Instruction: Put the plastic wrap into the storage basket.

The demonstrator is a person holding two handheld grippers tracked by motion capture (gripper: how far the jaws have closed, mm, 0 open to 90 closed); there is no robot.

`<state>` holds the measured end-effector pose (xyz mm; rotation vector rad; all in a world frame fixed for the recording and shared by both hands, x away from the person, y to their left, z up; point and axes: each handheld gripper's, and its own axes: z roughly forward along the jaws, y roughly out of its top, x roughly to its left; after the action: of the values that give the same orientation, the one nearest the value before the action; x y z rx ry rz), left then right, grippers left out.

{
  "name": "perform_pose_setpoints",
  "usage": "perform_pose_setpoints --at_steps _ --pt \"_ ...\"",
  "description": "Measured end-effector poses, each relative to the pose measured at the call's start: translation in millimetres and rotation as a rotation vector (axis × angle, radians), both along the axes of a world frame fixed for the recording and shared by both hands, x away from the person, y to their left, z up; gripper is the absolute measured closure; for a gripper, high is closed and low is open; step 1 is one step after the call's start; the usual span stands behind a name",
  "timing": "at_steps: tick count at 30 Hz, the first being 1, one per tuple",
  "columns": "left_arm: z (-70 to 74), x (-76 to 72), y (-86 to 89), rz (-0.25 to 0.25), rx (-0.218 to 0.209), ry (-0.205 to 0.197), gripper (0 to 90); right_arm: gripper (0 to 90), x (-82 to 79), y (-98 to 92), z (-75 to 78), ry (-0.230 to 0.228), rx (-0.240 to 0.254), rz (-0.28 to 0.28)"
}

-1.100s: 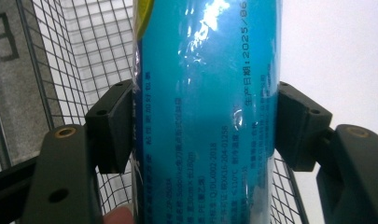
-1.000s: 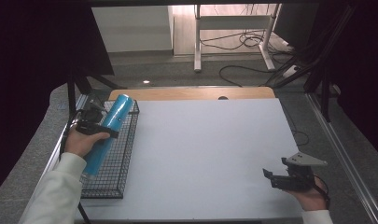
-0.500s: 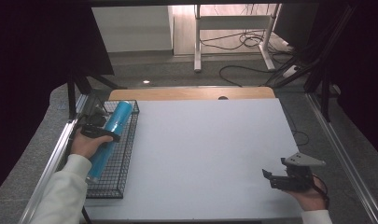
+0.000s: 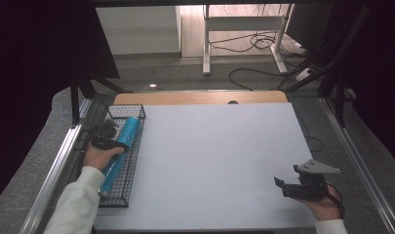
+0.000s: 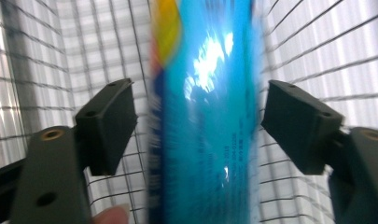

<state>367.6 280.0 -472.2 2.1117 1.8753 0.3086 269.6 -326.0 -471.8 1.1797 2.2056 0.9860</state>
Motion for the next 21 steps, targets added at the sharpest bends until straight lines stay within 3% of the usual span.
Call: perform_pose_setpoints --at_steps 2,4,8,10,16,21 --pt "9.1 -4.6 -1.6 -0.022 -0.008 -0.029 19.5 16.2 -0.1 0.6 -0.4 0.000 0.000 0.002" --pt "12.7 -8.3 -2.3 -0.041 -0.034 -0.038 15.3 16.1 -0.5 1.2 -0.7 0.001 -0.001 0.005" --pt "16.3 -15.0 -2.9 -0.068 -0.047 -0.070 12.1 16.2 -1.3 2.3 -0.3 0.001 0.004 0.007" --pt "24.1 -27.3 -6.9 -0.087 -0.059 -0.151 12.8 16.2 -2.1 3.9 0.5 -0.019 0.003 0.012" --pt "40.9 -51.8 -32.5 -0.197 -0.120 -0.261 13.9 16.3 -0.2 9.8 2.1 -0.031 0.017 0.035" --pt "42.6 -74.5 -55.3 -0.282 -0.175 -0.282 14.8 16.2 2.3 16.1 -1.9 -0.012 -0.001 0.061"
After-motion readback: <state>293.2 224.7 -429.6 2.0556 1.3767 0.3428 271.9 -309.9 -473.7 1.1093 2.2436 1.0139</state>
